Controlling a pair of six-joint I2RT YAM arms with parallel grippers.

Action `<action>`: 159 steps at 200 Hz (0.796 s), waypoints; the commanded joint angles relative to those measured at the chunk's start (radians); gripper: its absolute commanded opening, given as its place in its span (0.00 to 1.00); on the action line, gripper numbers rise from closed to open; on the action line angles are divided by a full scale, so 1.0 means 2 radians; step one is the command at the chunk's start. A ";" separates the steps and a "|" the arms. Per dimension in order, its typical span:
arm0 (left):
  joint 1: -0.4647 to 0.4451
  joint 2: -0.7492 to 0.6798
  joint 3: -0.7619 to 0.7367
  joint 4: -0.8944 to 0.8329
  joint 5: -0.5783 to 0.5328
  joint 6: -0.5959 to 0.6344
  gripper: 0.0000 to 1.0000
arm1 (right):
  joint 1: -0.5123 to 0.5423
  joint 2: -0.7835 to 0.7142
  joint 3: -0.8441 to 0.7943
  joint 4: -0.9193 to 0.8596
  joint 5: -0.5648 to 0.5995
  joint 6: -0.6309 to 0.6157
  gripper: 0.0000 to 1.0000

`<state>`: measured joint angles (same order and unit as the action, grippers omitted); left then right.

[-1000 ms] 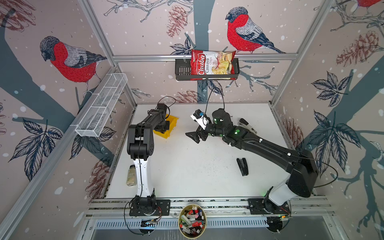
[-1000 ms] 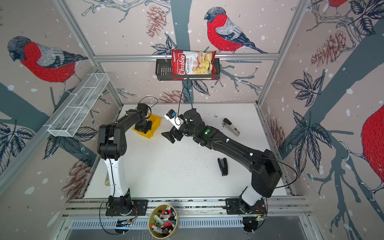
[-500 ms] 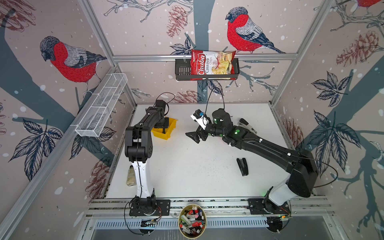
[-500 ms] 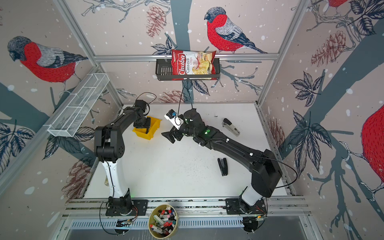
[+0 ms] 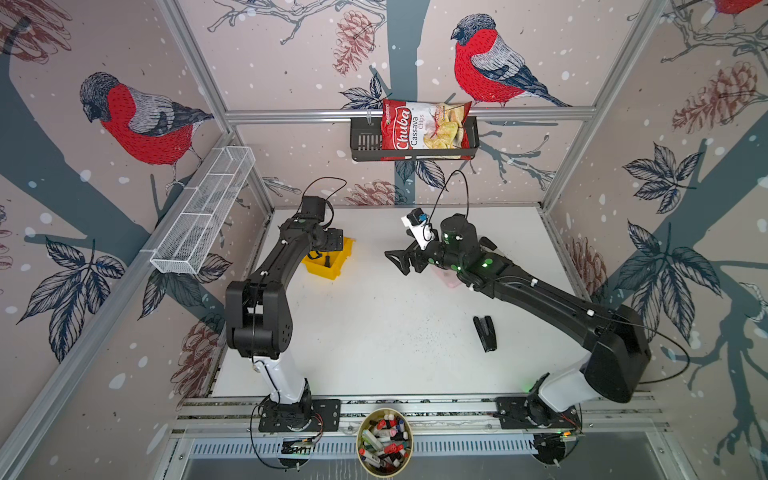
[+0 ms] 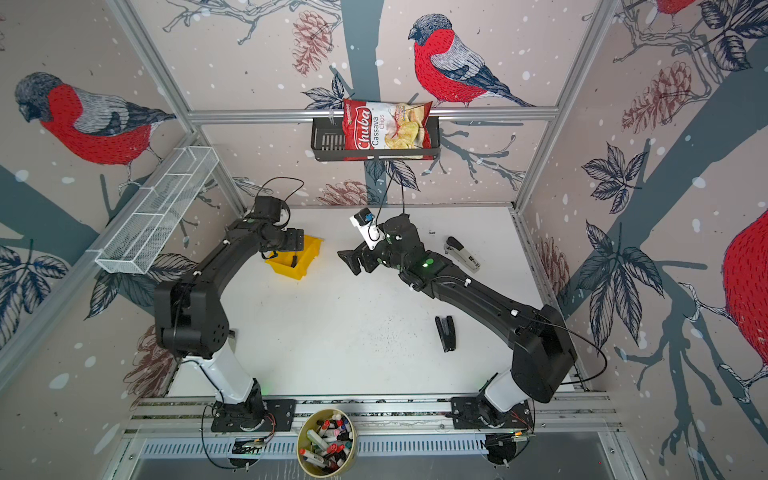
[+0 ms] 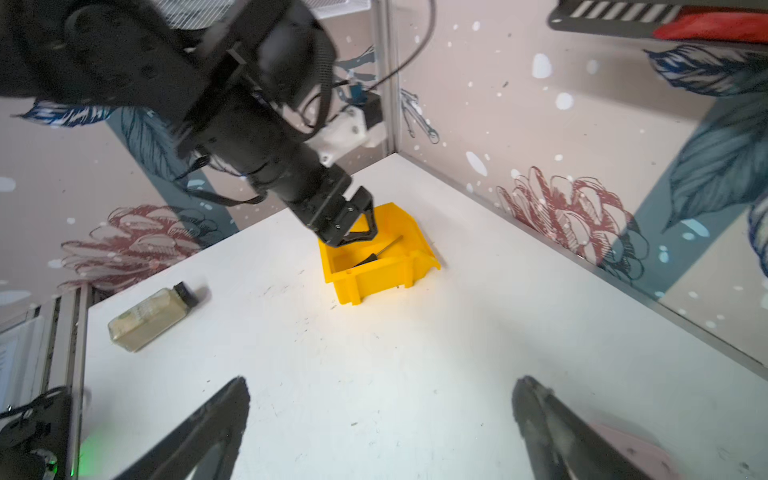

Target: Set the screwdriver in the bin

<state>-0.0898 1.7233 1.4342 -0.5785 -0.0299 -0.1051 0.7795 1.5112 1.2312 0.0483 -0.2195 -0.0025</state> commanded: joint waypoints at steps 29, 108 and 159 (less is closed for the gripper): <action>-0.012 -0.125 -0.130 0.181 0.041 0.018 0.99 | -0.033 -0.060 -0.107 0.149 0.002 0.040 1.00; -0.013 -0.332 -0.444 0.540 0.049 0.059 0.99 | -0.102 -0.161 -0.235 0.185 0.074 0.046 1.00; -0.013 -0.346 -0.536 0.628 0.007 0.073 0.99 | -0.183 -0.215 -0.331 0.218 0.157 0.038 1.00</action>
<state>-0.1154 1.0275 0.4080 0.4900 0.0360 0.0082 0.4675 1.1191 0.6350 0.4114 -0.0326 0.0803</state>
